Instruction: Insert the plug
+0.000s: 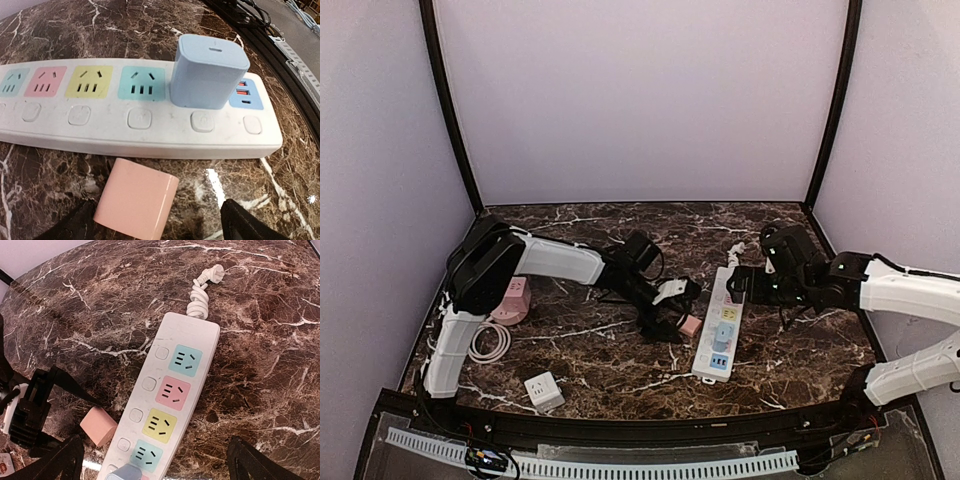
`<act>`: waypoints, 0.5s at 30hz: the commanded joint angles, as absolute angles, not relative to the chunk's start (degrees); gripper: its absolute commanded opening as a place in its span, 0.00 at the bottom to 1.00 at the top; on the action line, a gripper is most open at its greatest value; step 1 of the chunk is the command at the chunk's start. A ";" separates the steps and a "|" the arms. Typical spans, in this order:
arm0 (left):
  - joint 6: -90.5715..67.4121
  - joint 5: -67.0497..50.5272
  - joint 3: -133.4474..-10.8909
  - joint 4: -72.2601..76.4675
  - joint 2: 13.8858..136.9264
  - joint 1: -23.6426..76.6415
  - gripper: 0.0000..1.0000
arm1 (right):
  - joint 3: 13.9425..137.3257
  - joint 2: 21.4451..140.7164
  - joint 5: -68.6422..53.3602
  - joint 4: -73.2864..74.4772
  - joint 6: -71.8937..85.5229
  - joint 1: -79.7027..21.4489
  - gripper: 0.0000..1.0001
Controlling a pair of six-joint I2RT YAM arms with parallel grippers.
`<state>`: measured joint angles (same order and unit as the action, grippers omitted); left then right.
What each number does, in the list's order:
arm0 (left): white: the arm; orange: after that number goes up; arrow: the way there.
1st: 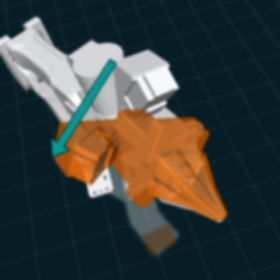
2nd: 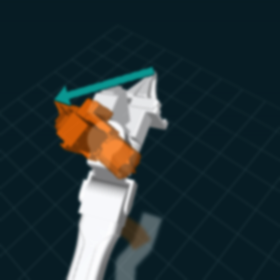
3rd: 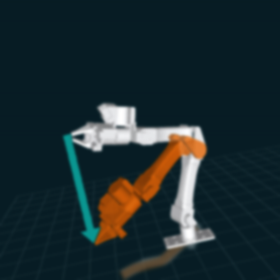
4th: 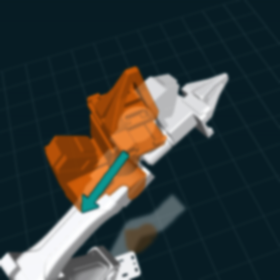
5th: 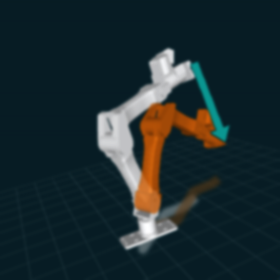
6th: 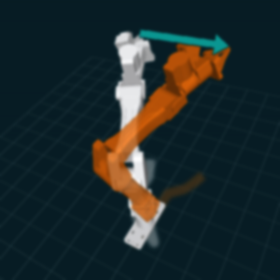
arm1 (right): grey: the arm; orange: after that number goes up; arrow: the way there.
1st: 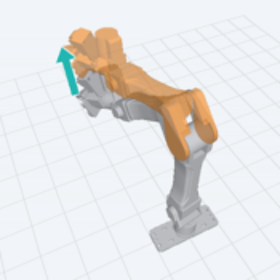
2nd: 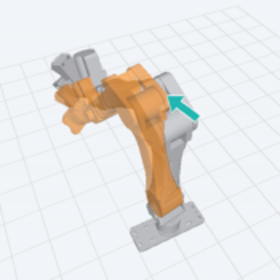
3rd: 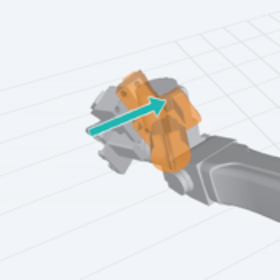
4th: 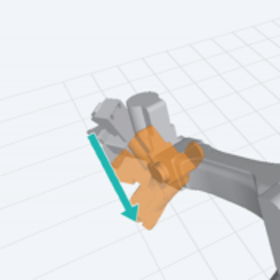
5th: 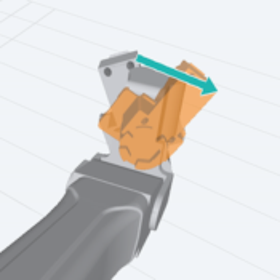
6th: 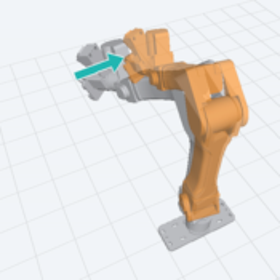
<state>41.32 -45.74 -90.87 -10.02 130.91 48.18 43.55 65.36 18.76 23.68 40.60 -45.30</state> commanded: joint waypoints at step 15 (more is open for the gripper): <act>40.71 -43.66 -93.26 -13.04 133.37 49.55 0.49 | 43.34 73.48 11.30 18.25 41.25 -40.23 0.99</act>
